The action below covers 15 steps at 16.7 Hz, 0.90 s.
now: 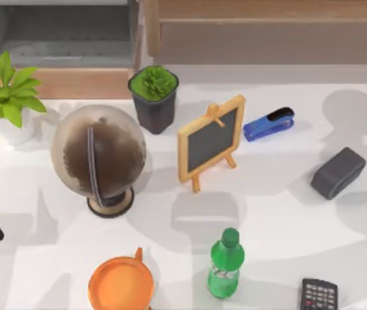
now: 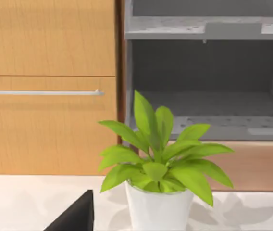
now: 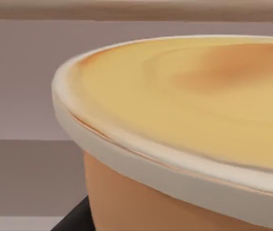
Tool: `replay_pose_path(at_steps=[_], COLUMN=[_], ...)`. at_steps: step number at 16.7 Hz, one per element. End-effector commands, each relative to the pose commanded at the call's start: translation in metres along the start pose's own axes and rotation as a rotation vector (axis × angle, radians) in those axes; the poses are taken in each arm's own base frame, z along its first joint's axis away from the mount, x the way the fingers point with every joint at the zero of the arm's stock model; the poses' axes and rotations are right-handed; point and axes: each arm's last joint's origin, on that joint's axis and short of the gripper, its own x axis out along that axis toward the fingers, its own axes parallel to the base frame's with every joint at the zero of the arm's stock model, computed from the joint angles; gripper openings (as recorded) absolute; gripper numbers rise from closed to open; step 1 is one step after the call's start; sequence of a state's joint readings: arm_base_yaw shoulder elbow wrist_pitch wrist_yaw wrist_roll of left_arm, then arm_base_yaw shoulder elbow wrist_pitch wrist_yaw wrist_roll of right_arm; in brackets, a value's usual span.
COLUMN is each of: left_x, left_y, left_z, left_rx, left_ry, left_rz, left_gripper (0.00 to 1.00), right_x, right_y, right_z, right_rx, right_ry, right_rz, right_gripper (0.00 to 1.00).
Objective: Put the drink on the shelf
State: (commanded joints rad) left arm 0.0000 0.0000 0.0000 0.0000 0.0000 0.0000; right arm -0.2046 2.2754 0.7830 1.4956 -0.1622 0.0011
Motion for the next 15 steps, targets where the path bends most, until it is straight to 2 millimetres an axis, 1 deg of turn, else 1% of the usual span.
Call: replay_pose_path(at_steps=[11,12,15], left_x=[0.0000,0.0000,0.0000], left_y=[0.0000,0.0000,0.0000], left_z=[0.0000,0.0000,0.0000], left_rx=[0.000,0.000,0.000], left_ry=[0.000,0.000,0.000], left_rz=[0.000,0.000,0.000], left_gripper=[1.00,1.00,1.00], right_x=[0.0000,0.0000,0.0000], right_y=[0.0000,0.0000,0.0000], right_z=[0.0000,0.0000,0.0000], right_rx=[0.000,0.000,0.000], right_ry=[0.000,0.000,0.000], right_rz=[0.000,0.000,0.000], right_gripper=[0.02,0.00,0.00])
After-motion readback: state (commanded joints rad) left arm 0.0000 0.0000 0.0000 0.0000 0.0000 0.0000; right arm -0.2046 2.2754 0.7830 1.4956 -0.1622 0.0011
